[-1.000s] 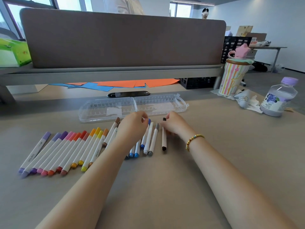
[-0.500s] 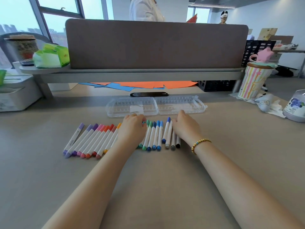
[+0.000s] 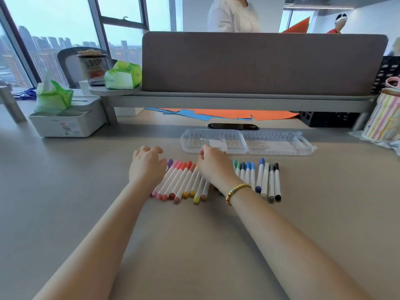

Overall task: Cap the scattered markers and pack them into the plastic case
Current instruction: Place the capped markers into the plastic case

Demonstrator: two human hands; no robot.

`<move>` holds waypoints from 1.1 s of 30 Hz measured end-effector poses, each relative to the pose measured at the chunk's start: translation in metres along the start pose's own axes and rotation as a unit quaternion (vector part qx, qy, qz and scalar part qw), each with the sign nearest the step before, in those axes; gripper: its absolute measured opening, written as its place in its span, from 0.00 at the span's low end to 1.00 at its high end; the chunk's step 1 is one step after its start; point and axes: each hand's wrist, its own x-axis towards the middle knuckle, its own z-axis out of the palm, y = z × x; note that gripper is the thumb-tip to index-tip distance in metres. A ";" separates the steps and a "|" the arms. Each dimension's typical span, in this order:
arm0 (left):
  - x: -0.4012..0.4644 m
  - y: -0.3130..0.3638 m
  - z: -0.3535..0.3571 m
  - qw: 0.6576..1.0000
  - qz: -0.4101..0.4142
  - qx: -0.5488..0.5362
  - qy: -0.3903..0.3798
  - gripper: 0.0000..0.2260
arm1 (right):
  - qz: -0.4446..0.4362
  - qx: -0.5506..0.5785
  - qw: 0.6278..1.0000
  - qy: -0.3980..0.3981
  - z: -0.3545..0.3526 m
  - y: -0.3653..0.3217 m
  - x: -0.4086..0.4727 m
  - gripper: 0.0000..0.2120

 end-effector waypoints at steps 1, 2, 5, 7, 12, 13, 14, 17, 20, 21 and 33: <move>0.006 -0.006 -0.003 1.000 -0.014 0.018 -0.016 0.17 | -0.005 0.003 1.000 -0.013 0.005 -0.007 0.004 0.11; 0.014 -0.010 -0.004 0.998 -0.026 0.038 -0.041 0.18 | -0.008 0.007 1.000 -0.028 0.010 -0.013 0.009 0.11; 0.040 -0.019 -0.006 0.984 -0.075 0.068 -0.143 0.27 | -0.011 0.004 0.997 -0.080 0.022 -0.028 0.027 0.10; 0.051 -0.020 -0.009 0.968 -0.111 0.042 -0.221 0.33 | -0.013 -0.005 0.993 -0.114 0.026 -0.034 0.034 0.10; 0.054 -0.025 -0.014 0.943 -0.055 0.080 -0.319 0.36 | -0.025 -0.007 0.984 -0.177 0.031 -0.040 0.031 0.12; 0.054 -0.025 -0.014 0.941 -0.047 0.081 -0.326 0.36 | -0.025 -0.008 0.983 -0.184 0.031 -0.041 0.029 0.12; 0.054 -0.024 -0.014 0.939 -0.042 0.080 -0.331 0.35 | -0.025 -0.012 0.982 -0.189 0.031 -0.041 0.028 0.12; 0.055 -0.024 -0.015 0.934 -0.033 0.080 -0.346 0.27 | -0.023 -0.037 0.978 -0.205 0.026 -0.040 0.026 0.11; 0.056 -0.026 -0.015 0.931 -0.019 0.077 -0.357 0.22 | -0.016 -0.064 0.969 -0.238 0.019 -0.040 0.029 0.10; 0.055 -0.025 -0.013 0.930 -0.020 0.070 -0.360 0.20 | -0.013 -0.068 0.965 -0.252 0.016 -0.039 0.029 0.09; 0.050 -0.035 -0.026 0.927 -0.035 0.091 -0.362 0.11 | -0.006 -0.064 0.979 -0.195 0.018 -0.054 0.021 0.12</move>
